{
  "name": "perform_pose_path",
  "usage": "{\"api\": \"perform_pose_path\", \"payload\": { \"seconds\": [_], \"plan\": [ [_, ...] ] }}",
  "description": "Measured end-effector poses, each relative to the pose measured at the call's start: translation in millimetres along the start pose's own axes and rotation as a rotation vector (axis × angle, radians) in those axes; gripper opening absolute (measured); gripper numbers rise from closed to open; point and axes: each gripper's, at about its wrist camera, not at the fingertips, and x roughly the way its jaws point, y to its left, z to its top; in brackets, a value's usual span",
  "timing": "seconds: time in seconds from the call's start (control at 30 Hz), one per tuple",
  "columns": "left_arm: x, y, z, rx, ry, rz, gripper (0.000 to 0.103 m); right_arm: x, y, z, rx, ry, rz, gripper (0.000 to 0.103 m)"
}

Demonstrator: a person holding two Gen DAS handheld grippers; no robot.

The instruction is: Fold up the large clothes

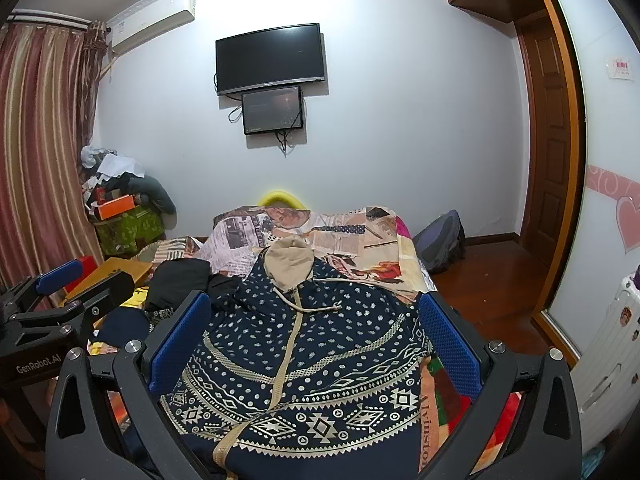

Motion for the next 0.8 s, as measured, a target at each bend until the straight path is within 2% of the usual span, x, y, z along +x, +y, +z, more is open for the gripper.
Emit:
{"api": "perform_pose_path", "payload": {
  "seconds": [0.2, 0.33, 0.43, 0.63, 0.7, 0.8],
  "plan": [
    [9, 11, 2, -0.012, 0.006, 0.011, 0.103, 7, -1, -1, 0.001, 0.016, -0.007, 0.103],
    [19, 27, 6, -0.026, 0.0, 0.052, 0.103, 15, 0, 0, -0.004, 0.028, -0.018, 0.103],
    [29, 49, 9, -0.054, 0.002, 0.098, 0.103, 21, -1, 1, -0.005, 0.037, -0.027, 0.103],
    [57, 110, 5, -0.109, 0.015, 0.283, 0.103, 45, -7, 7, -0.006, 0.053, -0.065, 0.103],
    [70, 135, 0, -0.145, 0.041, 0.333, 0.103, 53, -10, 9, -0.002, 0.06, -0.07, 0.103],
    [89, 173, -8, -0.204, 0.098, 0.363, 0.103, 69, -14, 12, 0.012, 0.073, -0.079, 0.103]
  ]
}}
